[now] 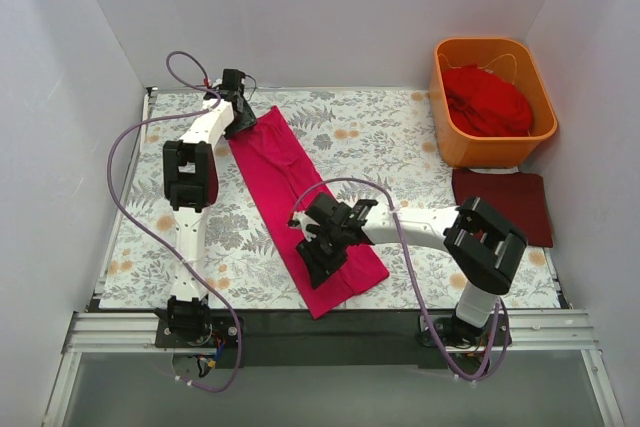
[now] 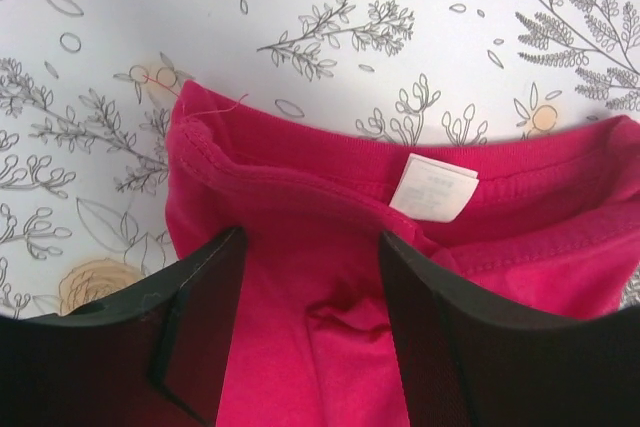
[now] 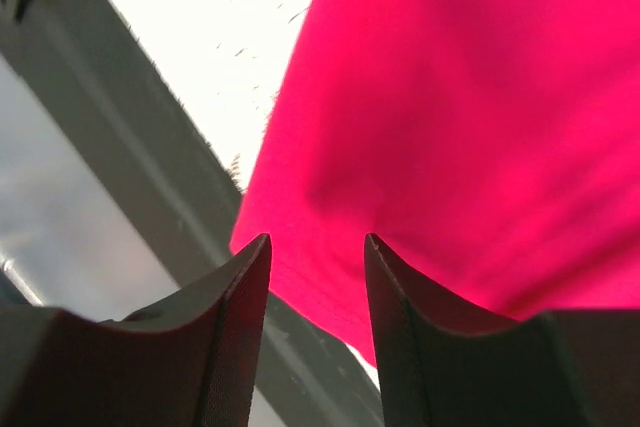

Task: Fold and stack the t-shirts
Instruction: Fold the tshirt

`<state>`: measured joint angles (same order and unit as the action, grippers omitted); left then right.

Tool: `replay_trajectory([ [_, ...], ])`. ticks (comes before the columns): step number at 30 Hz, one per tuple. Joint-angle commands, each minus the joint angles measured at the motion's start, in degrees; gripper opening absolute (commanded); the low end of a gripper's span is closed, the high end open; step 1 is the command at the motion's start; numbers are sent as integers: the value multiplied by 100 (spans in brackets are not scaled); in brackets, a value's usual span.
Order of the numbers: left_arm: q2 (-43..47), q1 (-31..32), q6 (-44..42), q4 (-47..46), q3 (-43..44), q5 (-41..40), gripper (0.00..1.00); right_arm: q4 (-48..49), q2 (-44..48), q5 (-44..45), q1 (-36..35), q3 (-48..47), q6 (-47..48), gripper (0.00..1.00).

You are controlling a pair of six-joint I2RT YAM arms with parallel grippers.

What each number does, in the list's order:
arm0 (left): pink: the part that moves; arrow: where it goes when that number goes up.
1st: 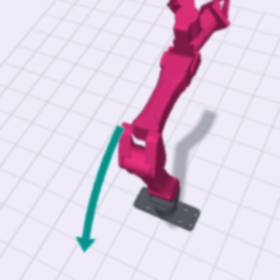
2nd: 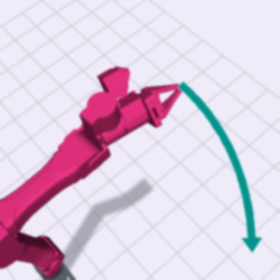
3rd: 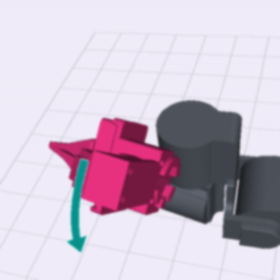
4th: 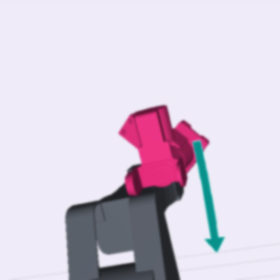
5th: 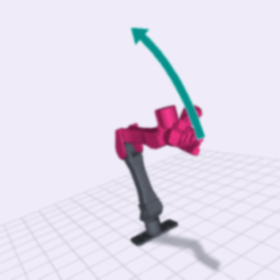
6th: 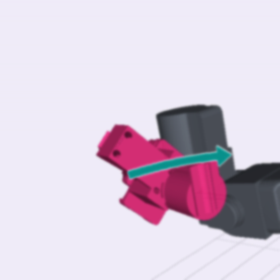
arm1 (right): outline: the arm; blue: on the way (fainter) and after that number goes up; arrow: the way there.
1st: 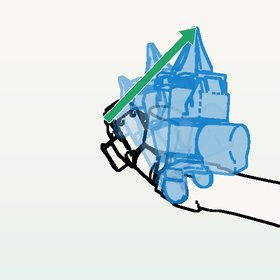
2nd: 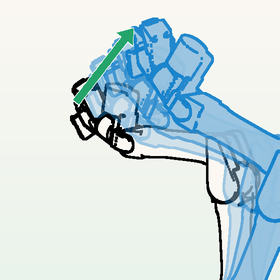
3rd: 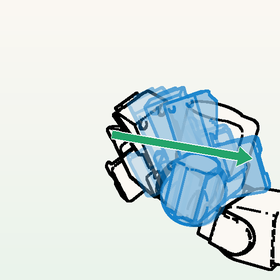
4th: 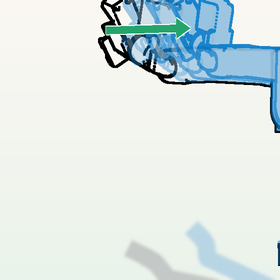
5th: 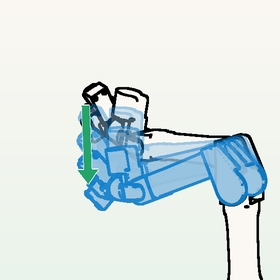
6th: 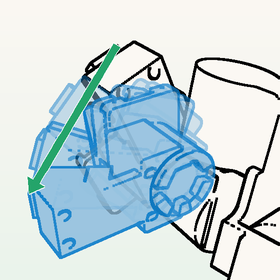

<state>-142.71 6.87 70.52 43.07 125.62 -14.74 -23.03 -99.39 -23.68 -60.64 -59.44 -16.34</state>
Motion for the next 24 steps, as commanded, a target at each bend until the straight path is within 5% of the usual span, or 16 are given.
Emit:
replay_trajectory([
  [1,788,-2,172,-53,-213,165,55,-412,447,688,227,-252,34,51],
  [10,1378,551,155,254,-574,-678,48,-589,1132,1102,825,318,192,52],
  [18,869,868,-21,114,-583,-609,35,-492,1458,1191,967,679,210,52],
  [24,517,1026,-328,-264,-539,-460,34,-404,1511,1155,1010,837,149,52],
])
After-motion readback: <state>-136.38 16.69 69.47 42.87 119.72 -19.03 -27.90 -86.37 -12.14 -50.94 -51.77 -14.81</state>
